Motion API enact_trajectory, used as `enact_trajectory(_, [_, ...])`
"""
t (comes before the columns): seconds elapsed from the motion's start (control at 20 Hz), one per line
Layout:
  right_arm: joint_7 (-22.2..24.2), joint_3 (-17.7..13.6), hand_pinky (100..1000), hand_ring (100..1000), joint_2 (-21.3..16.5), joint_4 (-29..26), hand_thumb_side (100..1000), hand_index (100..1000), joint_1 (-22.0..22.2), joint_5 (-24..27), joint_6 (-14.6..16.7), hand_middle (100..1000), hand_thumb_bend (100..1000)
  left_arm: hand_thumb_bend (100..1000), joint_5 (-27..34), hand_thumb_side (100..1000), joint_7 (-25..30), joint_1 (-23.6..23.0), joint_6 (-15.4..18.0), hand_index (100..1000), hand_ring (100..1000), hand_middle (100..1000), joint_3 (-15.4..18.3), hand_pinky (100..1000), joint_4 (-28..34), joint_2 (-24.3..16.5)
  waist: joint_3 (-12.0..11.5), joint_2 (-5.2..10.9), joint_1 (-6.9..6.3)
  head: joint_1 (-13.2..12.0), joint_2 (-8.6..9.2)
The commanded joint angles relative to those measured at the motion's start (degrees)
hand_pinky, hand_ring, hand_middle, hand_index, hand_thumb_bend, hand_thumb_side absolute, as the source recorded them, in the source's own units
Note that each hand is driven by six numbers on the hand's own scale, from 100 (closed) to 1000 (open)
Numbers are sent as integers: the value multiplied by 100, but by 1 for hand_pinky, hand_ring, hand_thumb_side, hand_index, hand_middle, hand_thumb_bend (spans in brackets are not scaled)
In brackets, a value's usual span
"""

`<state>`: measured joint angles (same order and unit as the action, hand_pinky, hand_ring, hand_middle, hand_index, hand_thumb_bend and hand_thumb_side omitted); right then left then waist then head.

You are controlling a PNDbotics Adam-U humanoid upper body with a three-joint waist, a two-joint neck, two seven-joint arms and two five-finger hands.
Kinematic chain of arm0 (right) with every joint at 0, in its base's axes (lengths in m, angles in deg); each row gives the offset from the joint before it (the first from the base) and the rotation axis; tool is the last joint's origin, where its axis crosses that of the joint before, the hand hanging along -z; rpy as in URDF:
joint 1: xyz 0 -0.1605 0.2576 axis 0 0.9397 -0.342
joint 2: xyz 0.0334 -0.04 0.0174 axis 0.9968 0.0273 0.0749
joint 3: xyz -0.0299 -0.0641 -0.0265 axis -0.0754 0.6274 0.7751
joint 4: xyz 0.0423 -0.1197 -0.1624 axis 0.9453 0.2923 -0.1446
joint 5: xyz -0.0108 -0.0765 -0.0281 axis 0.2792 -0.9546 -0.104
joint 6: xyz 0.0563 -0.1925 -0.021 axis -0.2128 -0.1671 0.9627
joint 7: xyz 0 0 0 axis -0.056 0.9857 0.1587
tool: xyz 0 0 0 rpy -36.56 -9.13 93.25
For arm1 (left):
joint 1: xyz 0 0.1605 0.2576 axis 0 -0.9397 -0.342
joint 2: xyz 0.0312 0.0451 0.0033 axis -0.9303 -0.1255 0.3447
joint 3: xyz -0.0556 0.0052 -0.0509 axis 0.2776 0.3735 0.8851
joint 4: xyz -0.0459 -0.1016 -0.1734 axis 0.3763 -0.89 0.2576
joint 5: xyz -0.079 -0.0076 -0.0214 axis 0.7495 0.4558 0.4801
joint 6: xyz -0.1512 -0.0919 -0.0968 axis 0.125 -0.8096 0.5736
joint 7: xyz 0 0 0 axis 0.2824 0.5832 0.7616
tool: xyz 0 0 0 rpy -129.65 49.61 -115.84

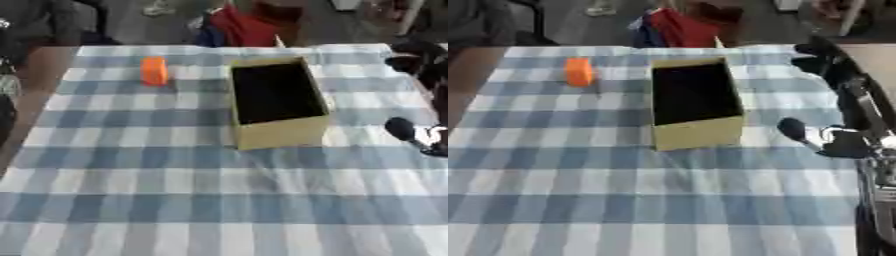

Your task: Pick up objects on the table and place them in the box.

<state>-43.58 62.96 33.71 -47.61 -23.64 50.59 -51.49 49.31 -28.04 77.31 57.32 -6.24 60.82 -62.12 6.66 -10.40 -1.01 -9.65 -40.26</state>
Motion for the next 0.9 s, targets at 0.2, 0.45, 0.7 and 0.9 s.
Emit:
enact_trajectory(0.2, [8,5,867,831,-59,-48,595,1000,-58,32,8,858,726,100,5,754,8,77,23,796,717,672,-7,758,56,-217,-2,116,-14,14,42])
enact_trajectory(0.45, [7,3,867,832,-67,-63,598,1000,-46,42,-2,857,725,100,-44,753,20,62,24,797,721,675,-7,759,90,-209,-5,110,-32,18,32])
enact_trajectory(0.7, [17,17,867,833,-76,-81,598,1000,-44,60,-12,857,724,100,-391,717,-7,61,9,802,728,683,-64,764,218,-257,33,94,-62,6,44])
enact_trajectory(0.9, [68,68,868,834,-87,-81,595,1000,-73,95,-3,856,724,100,-1684,637,100,178,-32,828,753,721,-245,778,617,-259,104,42,-105,-42,60])
